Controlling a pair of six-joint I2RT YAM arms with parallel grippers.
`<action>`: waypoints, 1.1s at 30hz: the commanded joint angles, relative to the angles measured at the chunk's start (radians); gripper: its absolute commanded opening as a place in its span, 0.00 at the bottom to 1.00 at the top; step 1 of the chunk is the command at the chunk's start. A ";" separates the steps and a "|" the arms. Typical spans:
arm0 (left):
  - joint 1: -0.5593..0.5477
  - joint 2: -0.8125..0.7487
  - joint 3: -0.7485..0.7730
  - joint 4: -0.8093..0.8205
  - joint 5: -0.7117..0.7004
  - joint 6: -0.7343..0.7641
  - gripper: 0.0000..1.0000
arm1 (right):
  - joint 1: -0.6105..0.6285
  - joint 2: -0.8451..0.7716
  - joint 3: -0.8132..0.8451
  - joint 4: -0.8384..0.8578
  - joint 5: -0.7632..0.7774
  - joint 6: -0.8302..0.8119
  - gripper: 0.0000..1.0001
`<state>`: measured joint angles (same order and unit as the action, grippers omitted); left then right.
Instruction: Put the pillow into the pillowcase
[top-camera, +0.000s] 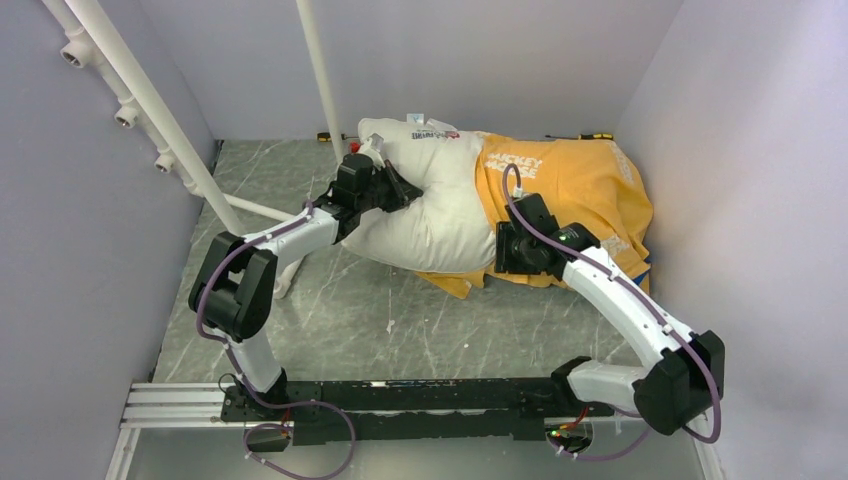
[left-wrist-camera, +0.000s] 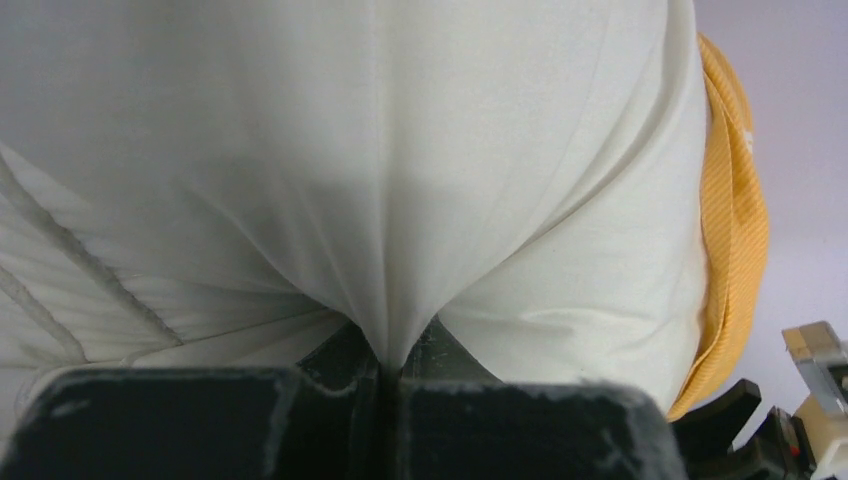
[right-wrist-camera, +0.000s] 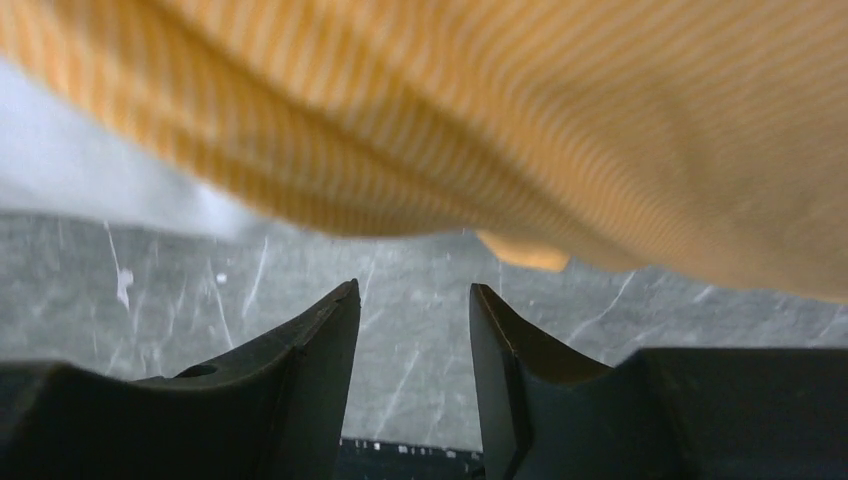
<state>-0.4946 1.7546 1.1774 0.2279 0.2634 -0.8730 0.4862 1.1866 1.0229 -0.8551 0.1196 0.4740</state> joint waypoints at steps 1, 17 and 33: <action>-0.062 0.014 -0.016 -0.036 0.121 0.013 0.00 | -0.027 0.017 0.007 0.186 0.114 0.013 0.47; -0.061 -0.014 0.008 -0.132 0.104 0.060 0.00 | -0.048 0.056 0.097 0.272 -0.012 -0.081 0.00; -0.015 0.009 0.094 -0.266 0.084 0.100 0.00 | -0.061 -0.085 0.199 0.117 -0.443 -0.275 0.00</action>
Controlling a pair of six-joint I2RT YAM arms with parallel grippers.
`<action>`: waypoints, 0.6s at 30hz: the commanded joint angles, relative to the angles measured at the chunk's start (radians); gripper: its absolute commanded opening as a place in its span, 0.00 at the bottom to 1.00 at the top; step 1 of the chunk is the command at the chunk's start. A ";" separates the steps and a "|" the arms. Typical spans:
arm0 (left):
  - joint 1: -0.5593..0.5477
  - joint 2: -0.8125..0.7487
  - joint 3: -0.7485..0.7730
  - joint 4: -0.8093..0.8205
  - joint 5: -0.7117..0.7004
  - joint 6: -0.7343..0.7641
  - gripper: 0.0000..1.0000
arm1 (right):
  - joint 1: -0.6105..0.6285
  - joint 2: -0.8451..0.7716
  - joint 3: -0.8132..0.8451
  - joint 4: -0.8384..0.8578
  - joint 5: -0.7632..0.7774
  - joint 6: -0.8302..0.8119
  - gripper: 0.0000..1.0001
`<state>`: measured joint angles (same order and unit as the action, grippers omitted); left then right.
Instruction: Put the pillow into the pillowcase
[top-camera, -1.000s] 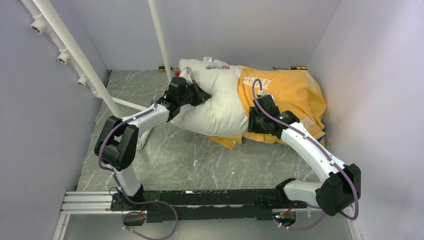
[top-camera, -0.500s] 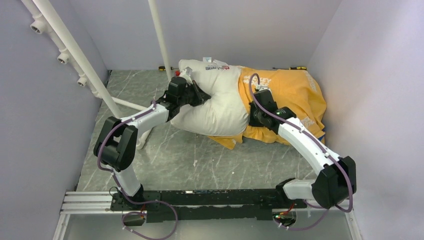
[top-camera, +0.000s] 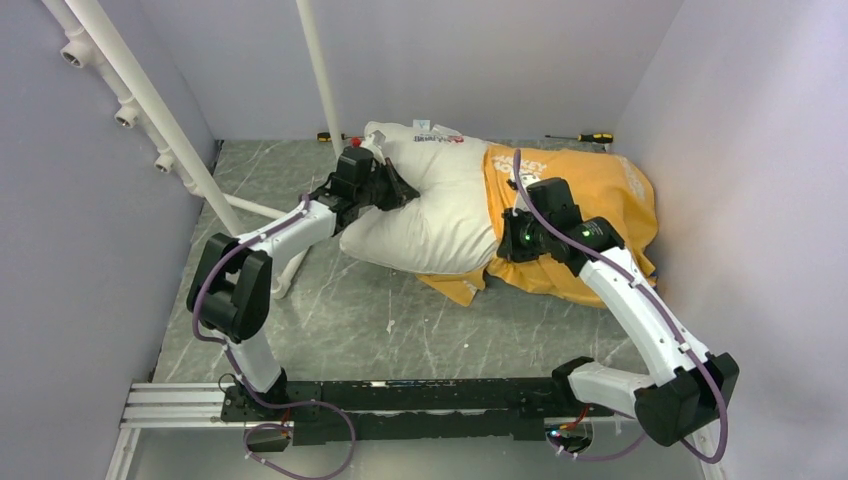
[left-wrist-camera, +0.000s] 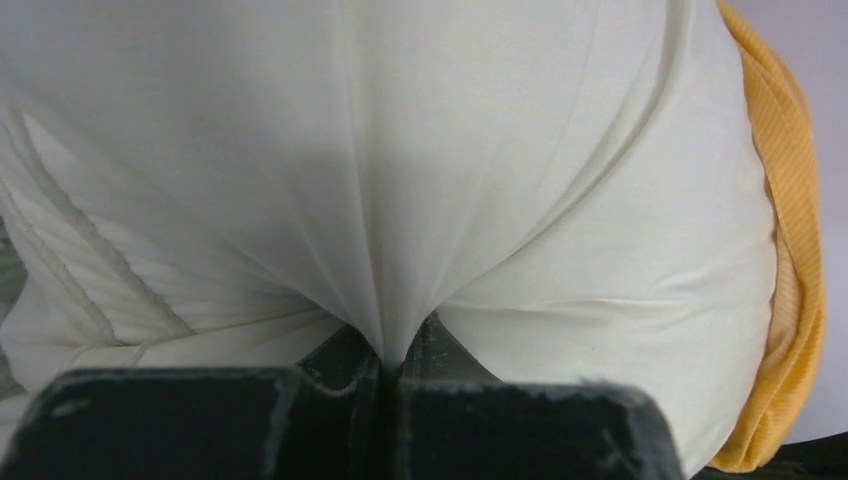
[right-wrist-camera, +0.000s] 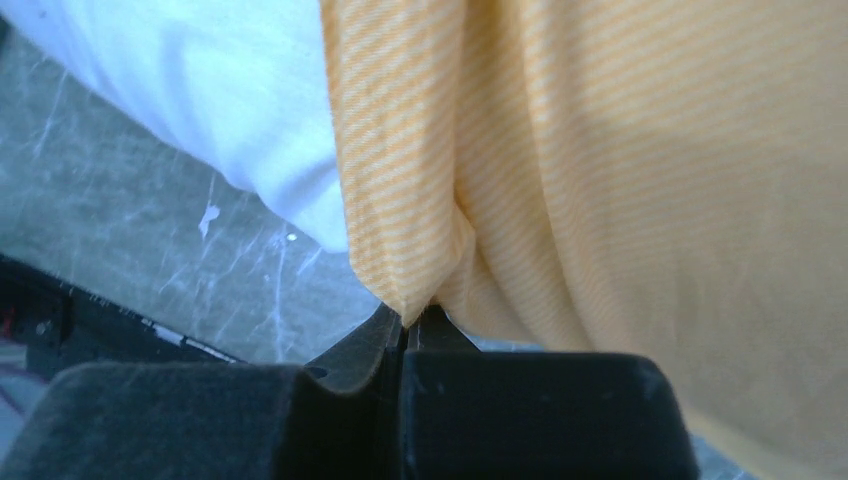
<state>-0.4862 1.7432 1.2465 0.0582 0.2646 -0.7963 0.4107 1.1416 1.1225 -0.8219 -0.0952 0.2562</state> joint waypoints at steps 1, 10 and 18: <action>-0.023 0.026 0.033 -0.102 0.088 0.025 0.00 | 0.014 -0.033 0.102 0.101 -0.280 -0.079 0.00; -0.024 0.083 0.064 -0.121 0.125 0.036 0.00 | 0.013 0.009 0.159 0.178 -0.646 -0.246 0.00; -0.011 0.113 0.089 -0.122 0.156 0.045 0.00 | -0.003 0.035 0.149 0.133 -0.753 -0.306 0.19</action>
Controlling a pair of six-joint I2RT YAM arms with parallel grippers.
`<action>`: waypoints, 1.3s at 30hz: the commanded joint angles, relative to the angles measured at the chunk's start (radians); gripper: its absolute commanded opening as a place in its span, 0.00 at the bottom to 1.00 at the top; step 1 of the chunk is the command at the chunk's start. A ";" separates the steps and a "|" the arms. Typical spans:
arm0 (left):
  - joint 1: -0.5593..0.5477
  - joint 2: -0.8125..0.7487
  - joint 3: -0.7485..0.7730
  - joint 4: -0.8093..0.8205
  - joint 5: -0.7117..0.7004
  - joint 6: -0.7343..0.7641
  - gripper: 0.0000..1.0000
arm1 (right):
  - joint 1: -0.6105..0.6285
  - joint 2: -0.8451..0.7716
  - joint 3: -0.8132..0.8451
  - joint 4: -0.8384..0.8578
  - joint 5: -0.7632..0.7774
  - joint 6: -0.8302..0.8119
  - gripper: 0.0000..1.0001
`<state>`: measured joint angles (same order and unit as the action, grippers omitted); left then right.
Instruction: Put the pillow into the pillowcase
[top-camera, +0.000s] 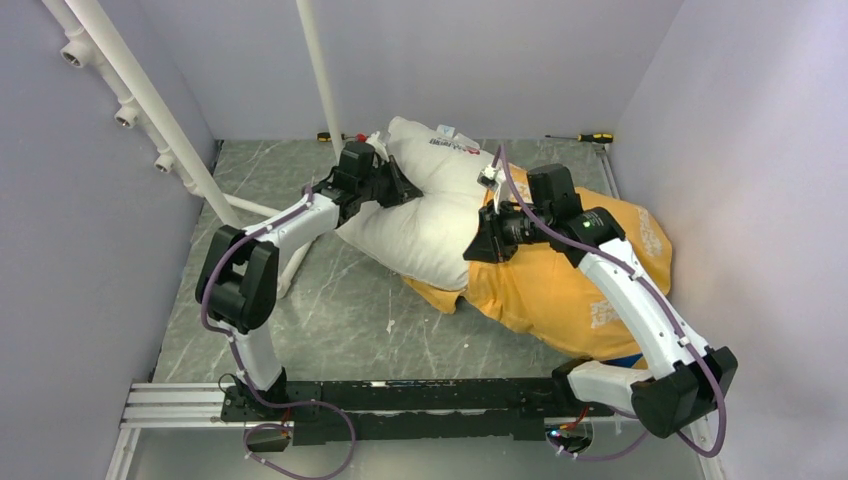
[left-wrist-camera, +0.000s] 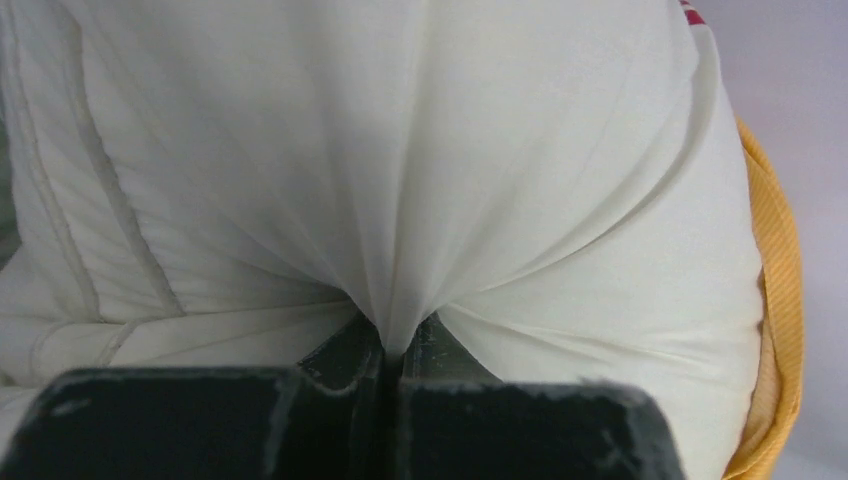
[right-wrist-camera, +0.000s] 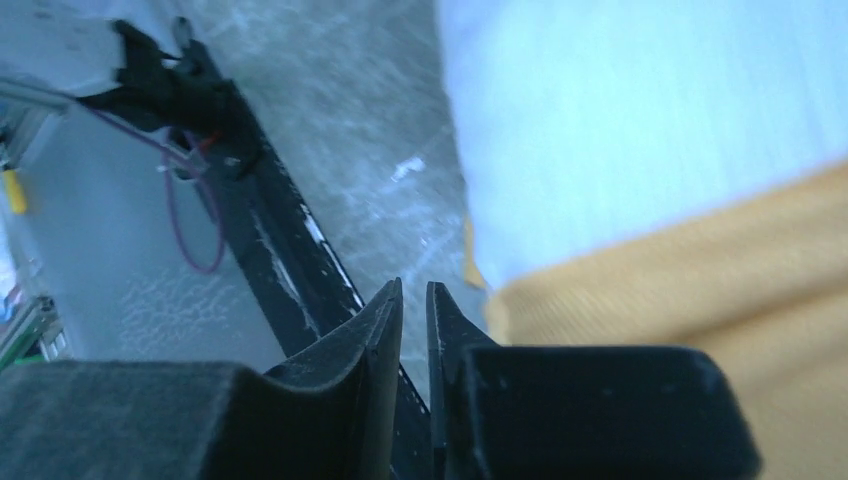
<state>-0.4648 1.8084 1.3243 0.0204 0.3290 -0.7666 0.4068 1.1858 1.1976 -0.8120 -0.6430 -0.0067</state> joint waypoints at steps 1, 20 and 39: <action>-0.031 0.048 0.015 -0.093 0.090 0.020 0.00 | -0.001 -0.010 0.065 0.134 -0.215 -0.035 0.19; -0.031 0.025 -0.002 -0.119 0.084 0.044 0.00 | 0.128 0.044 0.168 -0.137 0.480 0.254 0.55; -0.030 0.017 -0.006 -0.112 0.081 0.043 0.00 | 0.286 0.200 0.214 -0.218 0.989 0.362 0.06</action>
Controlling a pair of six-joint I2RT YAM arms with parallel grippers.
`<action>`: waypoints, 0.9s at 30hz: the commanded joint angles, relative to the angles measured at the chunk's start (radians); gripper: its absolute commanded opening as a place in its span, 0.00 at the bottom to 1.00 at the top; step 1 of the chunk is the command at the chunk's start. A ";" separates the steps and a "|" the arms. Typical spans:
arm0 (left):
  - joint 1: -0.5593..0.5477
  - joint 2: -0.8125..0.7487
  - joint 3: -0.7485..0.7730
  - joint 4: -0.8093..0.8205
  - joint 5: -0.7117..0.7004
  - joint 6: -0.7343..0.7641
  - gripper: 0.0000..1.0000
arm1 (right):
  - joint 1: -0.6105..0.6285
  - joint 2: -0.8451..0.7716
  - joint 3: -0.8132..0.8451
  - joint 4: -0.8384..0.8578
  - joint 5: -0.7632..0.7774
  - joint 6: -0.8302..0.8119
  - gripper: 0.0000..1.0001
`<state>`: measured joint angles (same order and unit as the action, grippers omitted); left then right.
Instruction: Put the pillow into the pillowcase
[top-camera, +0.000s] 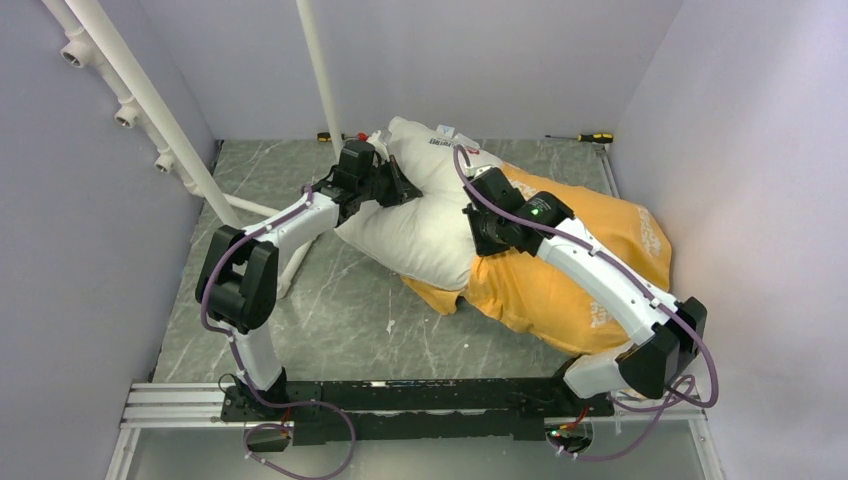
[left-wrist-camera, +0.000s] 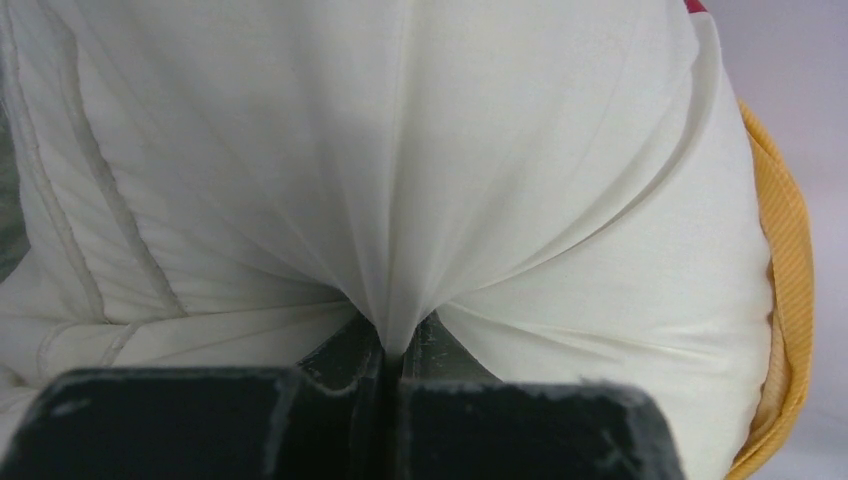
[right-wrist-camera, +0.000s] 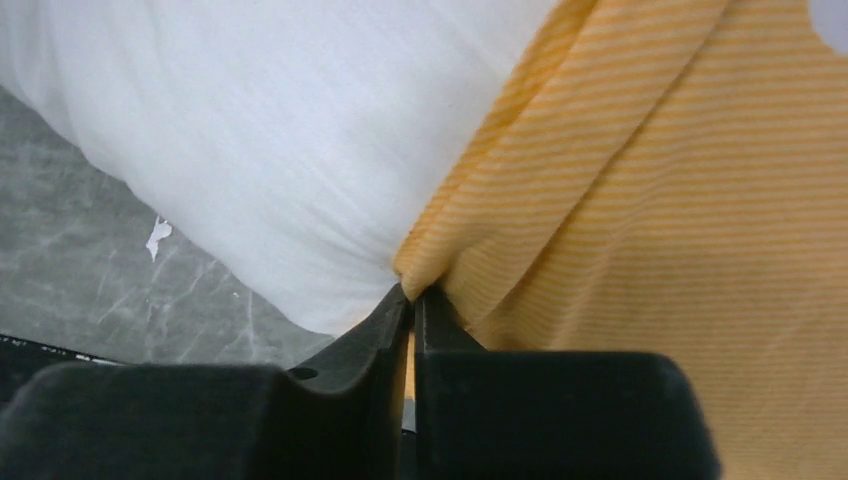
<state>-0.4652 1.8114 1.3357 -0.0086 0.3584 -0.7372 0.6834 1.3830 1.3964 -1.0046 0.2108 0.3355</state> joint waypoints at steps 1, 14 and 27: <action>-0.030 0.014 -0.019 -0.084 0.053 0.016 0.00 | 0.011 -0.005 0.016 -0.020 0.133 0.018 0.00; -0.055 0.000 -0.017 -0.037 0.095 -0.020 0.00 | -0.032 -0.132 -0.017 0.409 -0.484 0.056 0.00; -0.218 -0.347 -0.135 0.028 -0.129 -0.051 0.00 | -0.200 0.468 0.794 0.440 -0.923 0.162 0.00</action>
<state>-0.5552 1.6341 1.2499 -0.0158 0.1669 -0.7399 0.4763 1.7466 1.7901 -0.9047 -0.4984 0.4263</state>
